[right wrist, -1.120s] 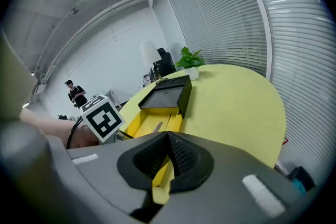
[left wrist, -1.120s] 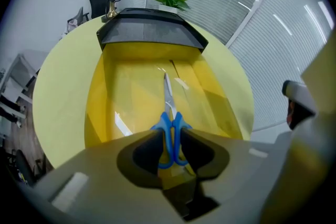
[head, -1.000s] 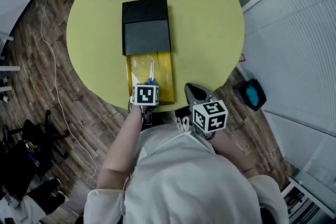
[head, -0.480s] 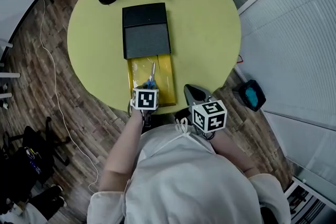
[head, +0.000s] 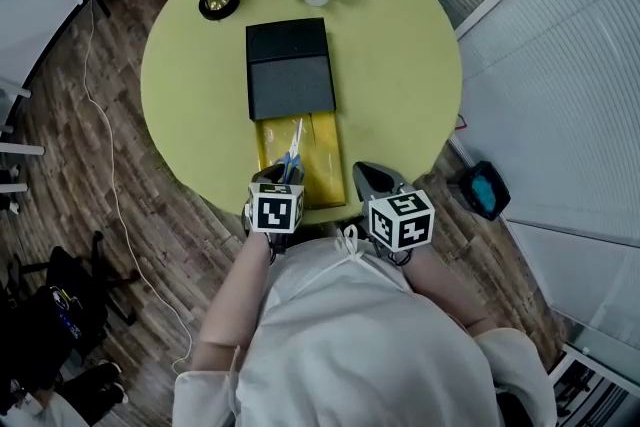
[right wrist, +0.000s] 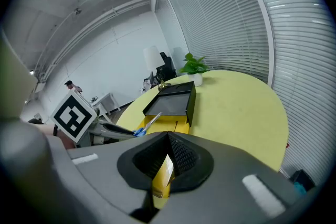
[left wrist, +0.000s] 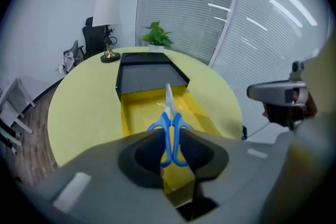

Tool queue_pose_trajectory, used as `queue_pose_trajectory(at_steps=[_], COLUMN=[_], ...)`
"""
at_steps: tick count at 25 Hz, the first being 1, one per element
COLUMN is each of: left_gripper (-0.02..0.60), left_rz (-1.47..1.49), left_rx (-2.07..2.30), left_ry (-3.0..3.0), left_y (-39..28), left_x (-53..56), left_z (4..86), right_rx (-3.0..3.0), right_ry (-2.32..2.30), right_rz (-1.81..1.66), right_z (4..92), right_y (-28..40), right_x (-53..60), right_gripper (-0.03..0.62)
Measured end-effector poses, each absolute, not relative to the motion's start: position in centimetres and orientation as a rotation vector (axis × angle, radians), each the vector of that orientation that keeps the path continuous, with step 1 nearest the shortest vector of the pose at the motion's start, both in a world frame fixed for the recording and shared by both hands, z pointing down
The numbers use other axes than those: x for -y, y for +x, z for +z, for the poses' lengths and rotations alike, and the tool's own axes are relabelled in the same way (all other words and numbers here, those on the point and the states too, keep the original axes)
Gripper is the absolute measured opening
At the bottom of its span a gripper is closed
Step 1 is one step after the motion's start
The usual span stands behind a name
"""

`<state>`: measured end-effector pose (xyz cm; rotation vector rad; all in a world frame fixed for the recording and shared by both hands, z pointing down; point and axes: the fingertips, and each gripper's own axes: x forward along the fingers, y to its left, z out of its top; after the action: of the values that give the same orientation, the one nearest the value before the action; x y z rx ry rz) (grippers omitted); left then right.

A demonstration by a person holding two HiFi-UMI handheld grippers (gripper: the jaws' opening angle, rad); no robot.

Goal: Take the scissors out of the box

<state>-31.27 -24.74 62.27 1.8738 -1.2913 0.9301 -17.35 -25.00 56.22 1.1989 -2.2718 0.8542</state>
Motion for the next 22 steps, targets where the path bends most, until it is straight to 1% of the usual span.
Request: queue_pose_trajectory(at_steps=[8,16,22], left_gripper=[0.094,0.094,0.094], left_rz=[0.751,0.516,0.333], left_rx=[1.398,1.639,1.778], left_ry=[2.016,2.229,2.308], left_y=[-32.0,-33.1,-34.1], left_x=[27.1,29.8,30.1], left_z=[55.6,44.1,38.0], right_rx=[2.335,2.467,2.531], right_ry=[1.218,1.305,1.336], right_rz=[0.771,0.648,0.544], right_z=[53.6,47.3,44.0], right_y=[-19.3,-20.0,-20.2], right_x=[26.6,29.7,30.4], right_gripper=[-0.002,-0.002,-0.002])
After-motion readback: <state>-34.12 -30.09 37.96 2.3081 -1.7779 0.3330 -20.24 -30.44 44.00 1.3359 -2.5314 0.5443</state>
